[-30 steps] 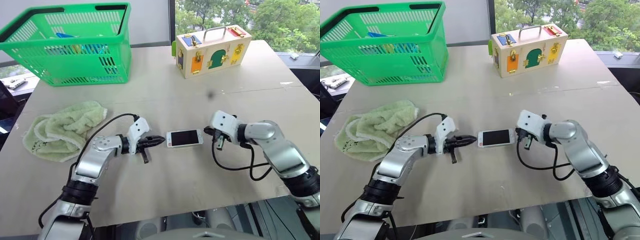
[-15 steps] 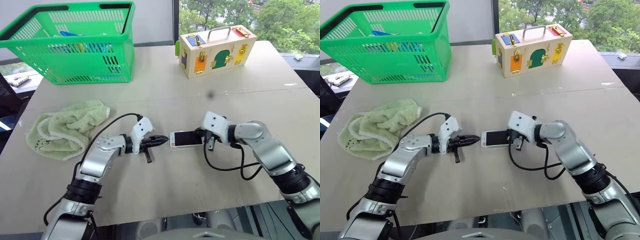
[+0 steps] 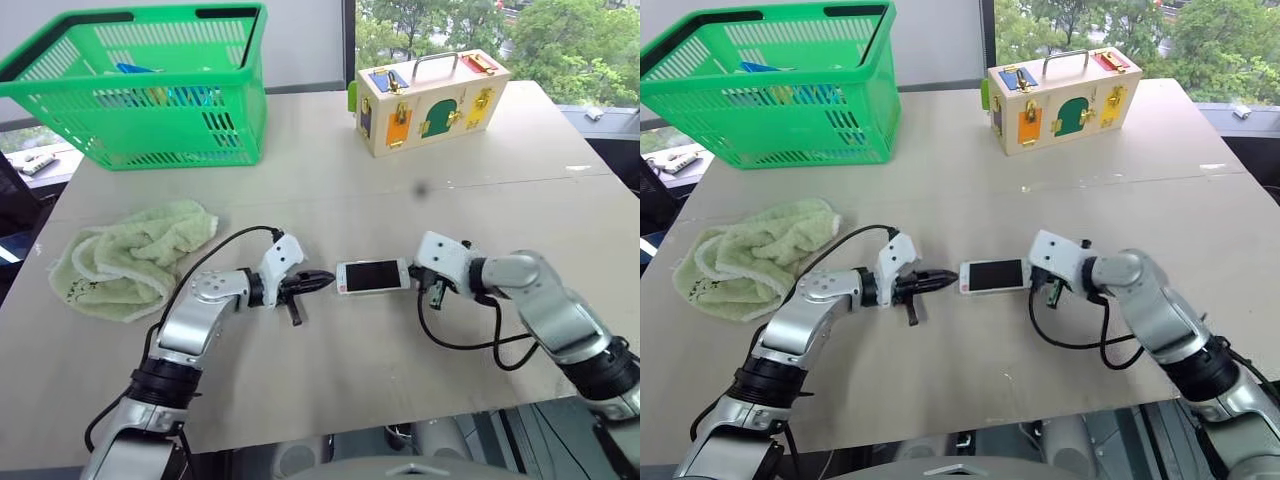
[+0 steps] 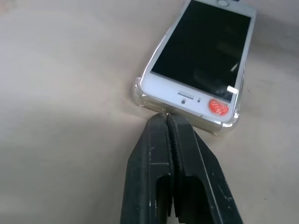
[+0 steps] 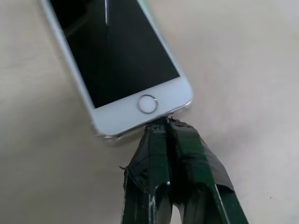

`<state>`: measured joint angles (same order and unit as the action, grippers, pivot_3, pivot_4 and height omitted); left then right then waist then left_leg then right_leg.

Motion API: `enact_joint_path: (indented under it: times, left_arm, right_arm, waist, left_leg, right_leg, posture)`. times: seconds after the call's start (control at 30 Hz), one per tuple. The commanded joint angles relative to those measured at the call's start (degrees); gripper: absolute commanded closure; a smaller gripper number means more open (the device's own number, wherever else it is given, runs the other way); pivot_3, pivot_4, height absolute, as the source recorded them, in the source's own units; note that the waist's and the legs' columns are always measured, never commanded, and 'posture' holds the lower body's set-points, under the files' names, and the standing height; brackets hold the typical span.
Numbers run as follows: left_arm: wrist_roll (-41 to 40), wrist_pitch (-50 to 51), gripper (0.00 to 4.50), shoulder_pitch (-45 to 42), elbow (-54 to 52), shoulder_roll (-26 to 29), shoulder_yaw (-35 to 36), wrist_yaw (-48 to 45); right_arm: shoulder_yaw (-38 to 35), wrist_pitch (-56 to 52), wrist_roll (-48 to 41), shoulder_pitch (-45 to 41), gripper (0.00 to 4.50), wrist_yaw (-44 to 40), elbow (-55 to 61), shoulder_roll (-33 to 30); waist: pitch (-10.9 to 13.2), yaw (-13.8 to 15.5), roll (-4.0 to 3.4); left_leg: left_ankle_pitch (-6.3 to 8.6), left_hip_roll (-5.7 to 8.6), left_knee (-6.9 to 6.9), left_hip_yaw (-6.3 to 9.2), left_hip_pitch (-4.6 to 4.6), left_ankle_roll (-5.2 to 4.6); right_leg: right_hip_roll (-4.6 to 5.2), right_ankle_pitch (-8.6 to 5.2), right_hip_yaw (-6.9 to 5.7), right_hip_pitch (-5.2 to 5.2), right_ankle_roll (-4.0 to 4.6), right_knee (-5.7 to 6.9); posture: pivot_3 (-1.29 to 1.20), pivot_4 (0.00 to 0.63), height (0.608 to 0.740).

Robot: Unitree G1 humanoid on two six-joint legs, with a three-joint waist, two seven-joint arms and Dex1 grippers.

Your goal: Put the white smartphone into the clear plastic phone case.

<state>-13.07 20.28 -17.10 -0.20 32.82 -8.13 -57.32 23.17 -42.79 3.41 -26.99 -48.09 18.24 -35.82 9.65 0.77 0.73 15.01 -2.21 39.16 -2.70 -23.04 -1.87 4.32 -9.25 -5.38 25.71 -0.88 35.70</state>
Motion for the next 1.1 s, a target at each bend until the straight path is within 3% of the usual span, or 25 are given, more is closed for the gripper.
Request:
enact_joint_path:
  times: [0.03,0.23,0.43,0.6,0.8,1.1]
  left_arm:
    - [0.18,-0.51,4.43,-0.65,-0.31,-0.6,-0.97,-0.13]
    - [-0.99,-0.42,4.43,0.03,-0.6,0.28,1.73,-0.03]
    - [-11.95,3.31,4.43,-0.06,-4.39,0.95,7.42,-5.71]
    - [-12.16,6.16,4.43,-1.55,-5.66,0.27,3.19,-7.0]
    - [-6.31,2.6,4.43,-4.12,-0.7,-1.3,-2.14,-6.19]
    - [-2.6,0.87,4.43,-4.14,1.66,-0.9,-3.97,-5.26]
  right_arm:
    - [2.06,2.17,-1.02,-2.65,4.5,-0.76,1.47,3.17]
    - [-1.0,2.25,-0.12,-0.74,4.5,-0.62,1.5,0.94]
    - [-9.18,0.18,-3.4,4.02,4.5,0.52,3.64,-1.99]
    - [-15.73,-9.19,-10.49,0.79,4.5,3.03,5.34,3.67]
    - [-14.15,-14.68,-14.35,-3.25,4.5,5.1,2.37,9.16]
    - [-4.03,-19.83,-14.45,-3.68,4.5,3.34,-2.93,3.96]
  waist:
    - [0.0,-0.08,0.01]
    - [0.01,-0.05,0.0]
    - [0.19,-0.01,0.1]
    - [0.21,-0.1,0.13]
    - [0.21,-0.04,0.14]
    - [0.18,0.01,0.15]
  left_leg:
    - [0.0,-0.01,0.0,0.0,0.01,0.0]
    - [0.0,-0.08,-0.04,0.07,0.02,0.0]
    - [0.0,-0.08,-0.03,0.04,-0.12,0.01]
    - [0.0,-0.01,0.06,0.02,-0.57,0.01]
    - [-0.01,-0.03,0.05,0.02,-0.62,0.0]
    - [-0.01,0.03,0.09,0.02,-0.59,0.0]
  right_leg:
    - [-0.01,0.0,0.0,0.0,0.0,0.0]
    - [-0.17,0.0,-0.03,0.02,0.01,0.01]
    - [-0.14,-0.01,-0.01,0.15,0.01,0.0]
    - [-0.15,0.03,0.0,0.52,-0.04,-0.03]
    - [-0.29,0.03,-0.09,0.51,-0.03,0.01]
    - [-0.22,0.02,0.01,0.46,0.0,-0.03]
  posture:
    - [0.0,0.15,0.74]
    - [0.0,0.15,0.74]
    - [0.0,0.15,0.74]
    - [0.0,0.15,0.74]
    - [0.0,0.15,0.74]
    - [0.0,0.15,0.74]
